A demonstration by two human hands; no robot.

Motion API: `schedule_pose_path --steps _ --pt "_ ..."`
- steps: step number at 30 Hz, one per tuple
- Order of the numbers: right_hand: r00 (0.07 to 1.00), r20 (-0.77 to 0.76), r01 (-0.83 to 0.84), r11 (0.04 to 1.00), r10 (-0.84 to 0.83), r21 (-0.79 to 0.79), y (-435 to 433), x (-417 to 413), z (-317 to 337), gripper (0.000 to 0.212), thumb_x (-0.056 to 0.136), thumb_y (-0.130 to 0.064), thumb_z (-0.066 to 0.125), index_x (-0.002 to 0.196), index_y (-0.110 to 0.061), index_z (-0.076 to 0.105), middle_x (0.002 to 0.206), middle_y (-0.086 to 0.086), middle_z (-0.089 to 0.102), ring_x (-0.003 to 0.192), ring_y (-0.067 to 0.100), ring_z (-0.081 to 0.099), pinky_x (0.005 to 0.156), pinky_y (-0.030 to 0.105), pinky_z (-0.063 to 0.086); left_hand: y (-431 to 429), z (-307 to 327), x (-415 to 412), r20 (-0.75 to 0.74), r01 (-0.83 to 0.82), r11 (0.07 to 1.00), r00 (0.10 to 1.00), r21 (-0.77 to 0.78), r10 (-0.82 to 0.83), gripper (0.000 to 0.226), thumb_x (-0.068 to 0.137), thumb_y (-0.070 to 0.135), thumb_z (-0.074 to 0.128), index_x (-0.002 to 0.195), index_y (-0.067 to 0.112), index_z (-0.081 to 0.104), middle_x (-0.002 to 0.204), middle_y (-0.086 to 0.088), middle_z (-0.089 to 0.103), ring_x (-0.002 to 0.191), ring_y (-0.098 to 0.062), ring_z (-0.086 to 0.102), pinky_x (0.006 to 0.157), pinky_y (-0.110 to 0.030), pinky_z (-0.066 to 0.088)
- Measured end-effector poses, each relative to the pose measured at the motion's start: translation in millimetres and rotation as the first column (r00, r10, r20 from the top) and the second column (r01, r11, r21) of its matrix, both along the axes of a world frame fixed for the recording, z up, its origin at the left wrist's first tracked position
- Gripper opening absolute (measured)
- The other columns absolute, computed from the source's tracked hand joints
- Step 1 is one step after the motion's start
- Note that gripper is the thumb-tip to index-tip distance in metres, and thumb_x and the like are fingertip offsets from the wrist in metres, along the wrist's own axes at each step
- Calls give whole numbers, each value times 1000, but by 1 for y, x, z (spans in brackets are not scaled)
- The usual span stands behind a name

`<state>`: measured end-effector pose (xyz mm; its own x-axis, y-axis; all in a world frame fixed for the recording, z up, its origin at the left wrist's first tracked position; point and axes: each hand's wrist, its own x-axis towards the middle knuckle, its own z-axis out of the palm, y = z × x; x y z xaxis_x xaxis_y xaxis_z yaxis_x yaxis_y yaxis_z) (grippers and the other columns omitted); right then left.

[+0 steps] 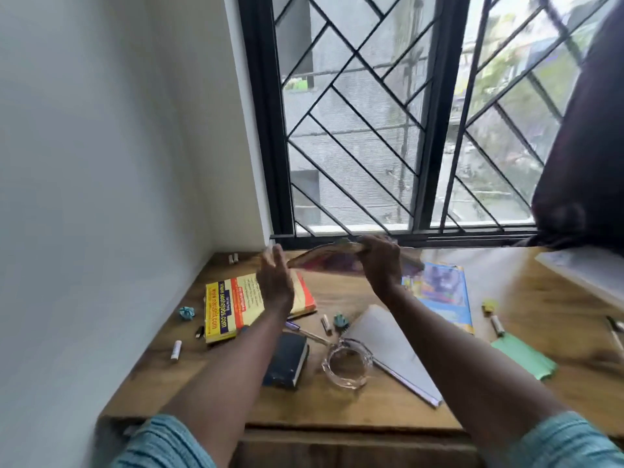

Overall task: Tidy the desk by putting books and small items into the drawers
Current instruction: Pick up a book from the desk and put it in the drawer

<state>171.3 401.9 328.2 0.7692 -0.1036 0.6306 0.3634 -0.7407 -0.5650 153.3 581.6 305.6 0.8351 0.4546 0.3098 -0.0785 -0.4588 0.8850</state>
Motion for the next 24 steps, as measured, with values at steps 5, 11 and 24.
schedule_pose_path --steps 5,11,24 --pt "970 -126 -124 871 206 475 -42 -94 17 16 68 -13 63 76 -14 76 67 16 62 71 14 51 59 20 36 -13 -5 -81 -146 57 384 867 -921 -477 88 89 72 12 144 4 30 126 -43 41 77 -38 59 60 -44 58" --pt "883 -166 -72 475 439 877 -118 -185 -3 27 86 12 42 81 -6 61 62 5 60 57 14 58 66 34 47 -95 14 -170 -14 128 212 825 -969 -565 35 92 -4 28 70 -3 55 61 -16 59 58 -25 56 52 -30 54" --pt "920 -260 266 20 295 964 -306 -330 -74 47 94 -30 38 100 8 66 99 29 68 86 33 70 82 38 57 -309 -68 -226 -94 86 229 732 -970 -674 31 53 -17 38 72 2 55 77 -18 60 72 -32 59 74 -44 52"
